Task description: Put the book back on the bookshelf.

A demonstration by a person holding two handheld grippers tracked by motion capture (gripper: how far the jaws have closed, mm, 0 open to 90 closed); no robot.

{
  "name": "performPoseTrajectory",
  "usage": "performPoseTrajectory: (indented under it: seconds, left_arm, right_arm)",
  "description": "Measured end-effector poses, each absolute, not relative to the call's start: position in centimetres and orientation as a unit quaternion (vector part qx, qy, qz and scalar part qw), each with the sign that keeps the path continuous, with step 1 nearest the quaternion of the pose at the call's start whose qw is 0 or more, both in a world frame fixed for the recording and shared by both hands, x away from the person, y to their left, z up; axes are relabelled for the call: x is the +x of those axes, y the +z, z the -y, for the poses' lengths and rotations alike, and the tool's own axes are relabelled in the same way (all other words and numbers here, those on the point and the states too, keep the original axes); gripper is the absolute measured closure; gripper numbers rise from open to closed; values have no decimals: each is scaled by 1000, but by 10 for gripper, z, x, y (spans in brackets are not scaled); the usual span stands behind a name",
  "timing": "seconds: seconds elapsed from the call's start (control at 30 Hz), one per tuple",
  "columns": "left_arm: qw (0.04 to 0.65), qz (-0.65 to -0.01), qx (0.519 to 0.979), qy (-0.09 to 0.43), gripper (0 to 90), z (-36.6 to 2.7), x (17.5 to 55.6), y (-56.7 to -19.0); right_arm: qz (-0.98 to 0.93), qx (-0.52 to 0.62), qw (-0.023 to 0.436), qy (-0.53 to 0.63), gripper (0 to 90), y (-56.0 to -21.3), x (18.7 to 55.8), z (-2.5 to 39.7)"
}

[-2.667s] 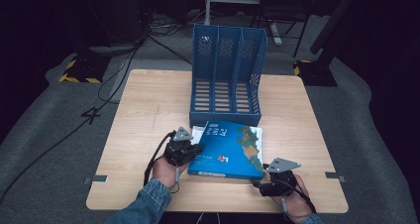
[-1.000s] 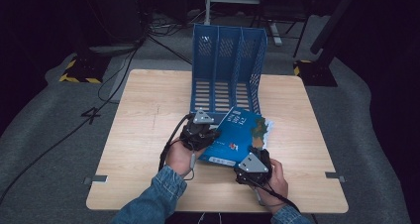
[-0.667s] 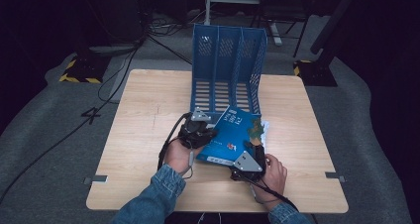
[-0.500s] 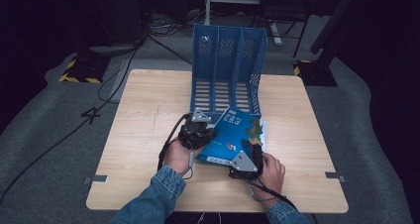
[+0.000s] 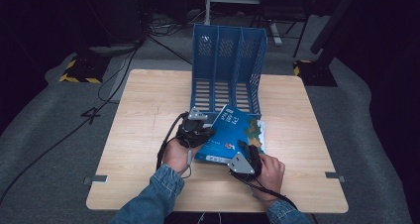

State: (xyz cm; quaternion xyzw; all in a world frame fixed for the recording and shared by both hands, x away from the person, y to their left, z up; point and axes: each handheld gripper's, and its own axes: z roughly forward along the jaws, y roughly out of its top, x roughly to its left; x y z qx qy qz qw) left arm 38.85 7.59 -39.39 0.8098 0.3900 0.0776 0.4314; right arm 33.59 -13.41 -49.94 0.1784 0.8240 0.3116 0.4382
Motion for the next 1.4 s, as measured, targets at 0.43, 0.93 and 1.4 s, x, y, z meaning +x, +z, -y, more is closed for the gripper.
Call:
performPoseTrajectory:
  seconds: [0.43, 0.93, 1.4]
  left_arm:
    - [446, -420, 788, 63, 746, -93, 395, -404]
    - [496, -440, 742, 105, 603, -138, 377, -399]
    - [457, -473, 748, 89, 603, -172, 373, -438]
  right_arm:
    - [-827, 121, 485, 256, 575, -485, 321, 127]
    - [-839, 181, 401, 319, 619, -450, 313, 136]
    - [-812, 259, 320, 414, 626, -401, 318, 164]
